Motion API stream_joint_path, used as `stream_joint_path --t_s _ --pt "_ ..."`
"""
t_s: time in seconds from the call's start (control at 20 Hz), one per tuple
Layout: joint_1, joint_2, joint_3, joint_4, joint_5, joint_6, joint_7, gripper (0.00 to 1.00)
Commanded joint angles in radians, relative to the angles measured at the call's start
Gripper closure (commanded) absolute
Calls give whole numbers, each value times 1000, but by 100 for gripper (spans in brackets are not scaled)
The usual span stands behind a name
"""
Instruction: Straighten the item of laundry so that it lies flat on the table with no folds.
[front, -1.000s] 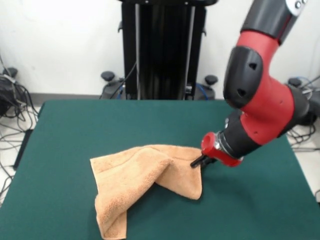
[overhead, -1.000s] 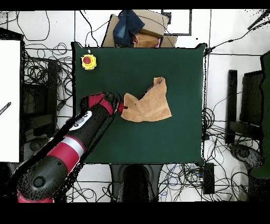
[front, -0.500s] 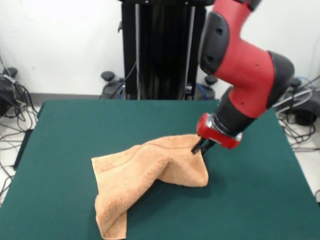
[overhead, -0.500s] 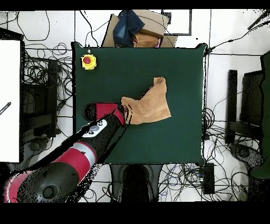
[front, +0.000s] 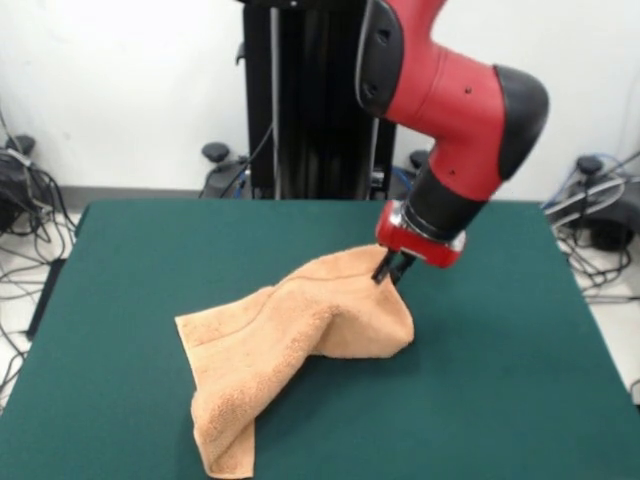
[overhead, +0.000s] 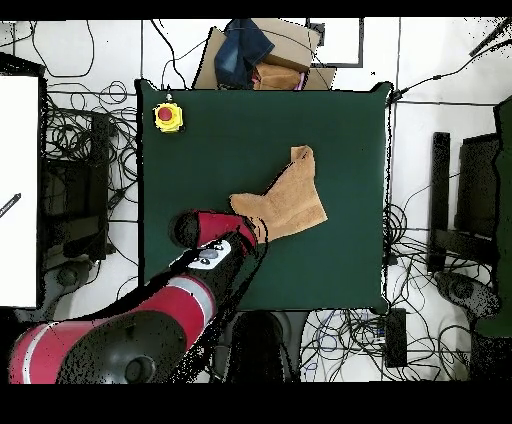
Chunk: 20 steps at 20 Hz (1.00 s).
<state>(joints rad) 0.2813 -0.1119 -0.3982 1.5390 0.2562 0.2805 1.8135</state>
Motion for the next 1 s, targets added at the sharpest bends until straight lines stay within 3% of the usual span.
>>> stream_joint_path --t_s 0.05,0.35,0.75,0.85,1.0 --pt "-16 -54 208 160 -68 -22 111 0" --pt "-18 -80 255 206 -62 -28 129 0" --pt "46 -86 255 223 -24 -38 196 0" --pt "45 -67 250 192 -44 -37 161 0" --pt "-2 -8 232 58 -95 4 49 0"
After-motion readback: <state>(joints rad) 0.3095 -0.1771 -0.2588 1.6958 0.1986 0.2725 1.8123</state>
